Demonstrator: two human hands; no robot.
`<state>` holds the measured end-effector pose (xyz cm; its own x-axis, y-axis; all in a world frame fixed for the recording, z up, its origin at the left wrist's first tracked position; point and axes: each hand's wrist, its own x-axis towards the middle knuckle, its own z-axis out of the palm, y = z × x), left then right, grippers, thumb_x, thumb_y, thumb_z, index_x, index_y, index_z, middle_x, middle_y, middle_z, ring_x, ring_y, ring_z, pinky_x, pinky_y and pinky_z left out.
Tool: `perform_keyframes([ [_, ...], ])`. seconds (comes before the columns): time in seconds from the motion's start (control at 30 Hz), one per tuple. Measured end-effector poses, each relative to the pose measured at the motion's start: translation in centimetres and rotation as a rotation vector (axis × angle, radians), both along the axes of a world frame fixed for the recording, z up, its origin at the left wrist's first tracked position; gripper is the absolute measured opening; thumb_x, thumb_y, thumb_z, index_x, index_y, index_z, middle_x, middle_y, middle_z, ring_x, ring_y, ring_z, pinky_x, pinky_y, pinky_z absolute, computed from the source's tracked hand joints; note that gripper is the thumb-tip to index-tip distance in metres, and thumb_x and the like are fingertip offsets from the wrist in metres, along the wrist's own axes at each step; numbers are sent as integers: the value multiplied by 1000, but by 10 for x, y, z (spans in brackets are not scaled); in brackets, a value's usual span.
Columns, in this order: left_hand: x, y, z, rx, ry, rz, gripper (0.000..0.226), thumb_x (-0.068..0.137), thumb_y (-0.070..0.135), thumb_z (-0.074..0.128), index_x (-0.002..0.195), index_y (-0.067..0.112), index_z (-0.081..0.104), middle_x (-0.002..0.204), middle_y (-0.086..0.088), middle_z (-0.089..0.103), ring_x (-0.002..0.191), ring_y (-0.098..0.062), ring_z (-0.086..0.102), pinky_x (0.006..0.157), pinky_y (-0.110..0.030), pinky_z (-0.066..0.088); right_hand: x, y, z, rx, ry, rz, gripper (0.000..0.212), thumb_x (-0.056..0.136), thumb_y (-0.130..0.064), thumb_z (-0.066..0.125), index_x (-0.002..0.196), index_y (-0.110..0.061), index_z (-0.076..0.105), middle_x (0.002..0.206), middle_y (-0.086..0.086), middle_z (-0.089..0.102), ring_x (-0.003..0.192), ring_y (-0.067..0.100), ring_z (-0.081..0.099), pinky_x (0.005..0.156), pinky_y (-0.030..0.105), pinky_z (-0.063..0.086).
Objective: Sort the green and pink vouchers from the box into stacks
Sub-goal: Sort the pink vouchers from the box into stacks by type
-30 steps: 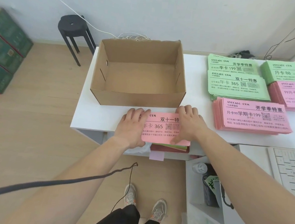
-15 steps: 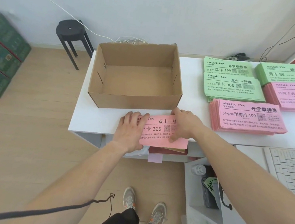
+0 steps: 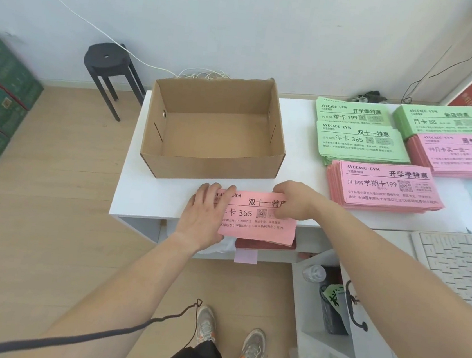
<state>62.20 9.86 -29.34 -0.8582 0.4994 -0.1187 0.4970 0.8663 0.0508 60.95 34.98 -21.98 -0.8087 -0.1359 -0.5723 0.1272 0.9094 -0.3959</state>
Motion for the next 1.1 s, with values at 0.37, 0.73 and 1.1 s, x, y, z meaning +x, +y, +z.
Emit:
perform_keyframes([
  [0.37,-22,-14,92,484,-45,217,17,95,26,63,110,19,59,106,7,57,96,-19,60,75,-30,44,1,-1,53,-50,362,-134,10,87,-24,72,92,-31,67,90,-14,68,88,16,65,71,34,55],
  [0.73,-21,-5,60,1034,-418,724,24,87,7,73,102,22,62,98,9,69,93,-11,64,76,-18,46,31,-18,-17,-514,433,-748,17,82,-17,84,84,-22,68,83,-7,72,77,11,66,63,21,50],
  [1.1,-19,13,40,1012,-481,770,40,96,-1,48,132,15,51,117,5,61,110,-15,56,88,-22,39,34,-33,-51,-602,417,-870,14,88,-8,69,93,-21,68,86,-6,72,80,16,67,70,36,55],
])
